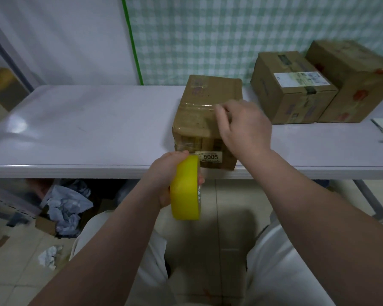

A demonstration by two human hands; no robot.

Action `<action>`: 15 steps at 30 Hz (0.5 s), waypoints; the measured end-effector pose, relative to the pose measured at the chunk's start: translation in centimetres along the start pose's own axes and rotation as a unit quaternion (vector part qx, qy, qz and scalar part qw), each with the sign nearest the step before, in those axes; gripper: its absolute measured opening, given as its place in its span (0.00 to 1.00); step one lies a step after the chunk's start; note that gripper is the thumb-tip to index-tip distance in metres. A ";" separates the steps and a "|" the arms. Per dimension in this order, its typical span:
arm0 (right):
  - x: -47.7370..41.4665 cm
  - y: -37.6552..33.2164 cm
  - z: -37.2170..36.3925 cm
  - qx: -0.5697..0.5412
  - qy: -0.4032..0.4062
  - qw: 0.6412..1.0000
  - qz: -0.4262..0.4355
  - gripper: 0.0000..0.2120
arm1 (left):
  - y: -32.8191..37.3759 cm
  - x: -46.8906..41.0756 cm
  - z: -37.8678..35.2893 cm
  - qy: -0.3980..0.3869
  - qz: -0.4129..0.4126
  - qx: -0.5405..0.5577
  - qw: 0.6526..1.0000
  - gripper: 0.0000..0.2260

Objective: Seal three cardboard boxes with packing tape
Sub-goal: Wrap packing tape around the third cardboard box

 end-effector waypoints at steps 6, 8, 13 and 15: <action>1.8 6.1 -0.5 -0.013 -0.059 0.945 -0.322 0.10 | -0.1 0.4 -0.6 -0.015 -0.010 -0.016 1.000 0.06; 2.8 7.3 -1.2 0.017 -0.151 0.927 -0.343 0.12 | -0.1 0.5 -0.7 -0.025 -0.018 -0.027 0.999 0.07; 3.7 7.9 -1.8 0.082 -0.222 0.920 -0.312 0.17 | -0.1 0.7 -0.5 -0.046 -0.016 -0.031 0.998 0.07; 3.4 8.1 -2.3 0.106 -0.235 0.914 -0.314 0.16 | -0.2 0.7 -0.4 -0.043 -0.007 -0.027 0.999 0.07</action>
Point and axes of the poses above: each hand's wrist, its own x-axis away from the middle knuckle, its own z-axis out of the back of the hand, y = z × x, the point moved 1 cm from there along -x, towards the middle knuckle, and after that the axes turned 12 degrees about y, right-handed, at the moved point
